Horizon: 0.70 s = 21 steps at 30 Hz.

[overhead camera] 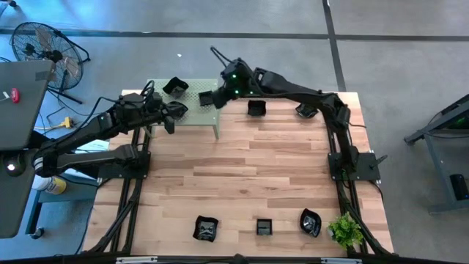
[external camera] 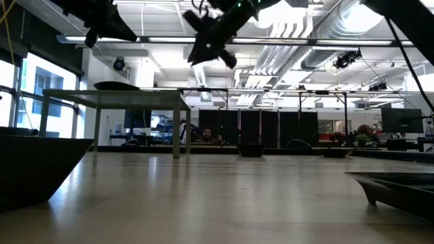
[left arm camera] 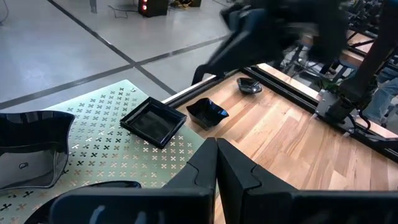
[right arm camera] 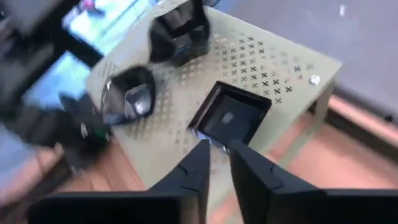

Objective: Pick & Place Mini shaped plates
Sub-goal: Stack the black distorted square plate on top of the stacked black distorted square plate on the shelf

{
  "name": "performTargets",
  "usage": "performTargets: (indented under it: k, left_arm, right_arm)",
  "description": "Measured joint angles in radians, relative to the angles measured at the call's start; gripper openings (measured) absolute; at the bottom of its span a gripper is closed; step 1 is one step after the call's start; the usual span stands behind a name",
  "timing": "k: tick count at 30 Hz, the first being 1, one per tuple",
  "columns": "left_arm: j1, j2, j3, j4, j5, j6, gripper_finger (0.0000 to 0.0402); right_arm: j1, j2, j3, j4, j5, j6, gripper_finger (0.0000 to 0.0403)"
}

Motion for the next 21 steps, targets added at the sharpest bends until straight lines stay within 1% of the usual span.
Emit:
performTargets:
  k: [2, 3, 5, 7, 10, 12, 15, 18, 21]
  left_arm:
    - [0.0, 0.0, 0.0, 0.0, 0.011, 0.0, 0.0]
    - [0.0, 0.0, 0.0, 0.0, 0.023, 0.0, 0.0]
    - [0.0, 0.0, 0.0, 0.0, 0.047, 0.0, 0.0]
    - [0.0, 0.0, 0.0, 0.0, 0.081, 0.0, 0.0]
    - [0.0, 0.015, 0.0, 0.006, 0.165, 0.023, 0.0001]
    - [0.0, 0.034, 0.0, 0.0, 0.225, 0.051, 0.0]
    - [-0.001, 0.076, 0.0, 0.002, 0.273, 0.061, 0.0]
    - [-0.005, 0.135, 0.0, 0.001, 0.281, 0.061, 0.0]
    - [-0.044, 0.191, 0.0, 0.009, 0.262, 0.08, 0.0]
  right_arm:
    - [0.026, -0.031, -0.032, 0.007, 0.014, -0.096, 0.0017]
    - [0.04, -0.044, -0.055, 0.018, 0.014, -0.13, 0.0009]
    - [0.064, -0.072, -0.121, 0.072, 0.014, -0.167, 0.0008]
    - [0.087, -0.108, -0.217, 0.173, 0.006, -0.197, 0.0011]
    - [0.113, -0.189, -0.396, 0.386, -0.029, -0.229, 0.0003]
    - [0.121, -0.26, -0.52, 0.515, -0.054, -0.23, 0.0004]
    - [0.121, -0.385, -0.701, 0.619, -0.1, -0.247, 0.0002]
    - [0.11, -0.53, -0.864, 0.661, -0.124, -0.287, 0.0003]
    - [0.087, -0.677, -1.005, 0.668, -0.128, -0.294, 0.0002]
